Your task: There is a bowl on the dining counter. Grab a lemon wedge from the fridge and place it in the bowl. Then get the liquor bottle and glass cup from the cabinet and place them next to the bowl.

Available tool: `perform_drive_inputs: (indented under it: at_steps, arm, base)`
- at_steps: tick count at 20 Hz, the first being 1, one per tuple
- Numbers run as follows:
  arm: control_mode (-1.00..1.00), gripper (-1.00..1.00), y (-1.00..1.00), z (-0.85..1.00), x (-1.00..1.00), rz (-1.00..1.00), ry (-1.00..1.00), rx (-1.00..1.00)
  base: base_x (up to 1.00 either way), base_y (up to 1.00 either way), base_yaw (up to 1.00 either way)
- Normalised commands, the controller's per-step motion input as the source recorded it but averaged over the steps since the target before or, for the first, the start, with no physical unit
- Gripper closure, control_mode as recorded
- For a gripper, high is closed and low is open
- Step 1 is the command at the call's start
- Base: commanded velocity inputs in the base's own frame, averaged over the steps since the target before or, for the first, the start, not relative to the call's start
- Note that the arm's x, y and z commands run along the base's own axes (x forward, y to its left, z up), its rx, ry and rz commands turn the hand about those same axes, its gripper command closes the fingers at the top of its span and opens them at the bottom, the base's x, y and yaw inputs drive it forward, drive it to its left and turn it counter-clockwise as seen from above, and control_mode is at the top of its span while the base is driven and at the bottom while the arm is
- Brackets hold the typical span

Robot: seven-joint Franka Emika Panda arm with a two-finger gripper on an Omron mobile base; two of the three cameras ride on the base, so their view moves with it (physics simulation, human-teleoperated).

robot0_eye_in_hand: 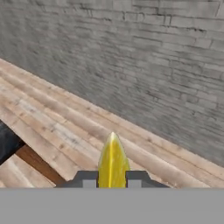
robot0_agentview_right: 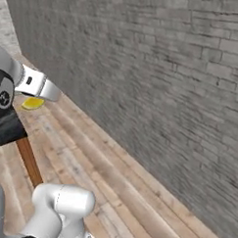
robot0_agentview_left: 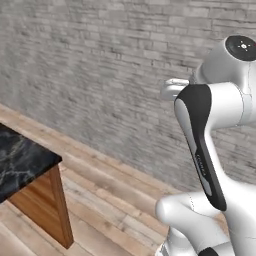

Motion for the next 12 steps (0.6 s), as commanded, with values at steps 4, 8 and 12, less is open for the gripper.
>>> perform_drive_inputs:
  at_steps: [4, 8, 12]
  arm:
    - [1.0, 1.0, 0.0, 0.0, 0.0, 0.0, 0.0, 0.0]
    - [1.0, 1.0, 0.0, 0.0, 0.0, 0.0, 0.0, 0.0]
    - [1.0, 1.0, 0.0, 0.0, 0.0, 0.0, 0.0, 0.0]
  base:
    - [1.0, -0.43, 0.46]
    - [1.0, -0.32, 0.48]
    - [1.0, -0.26, 0.47]
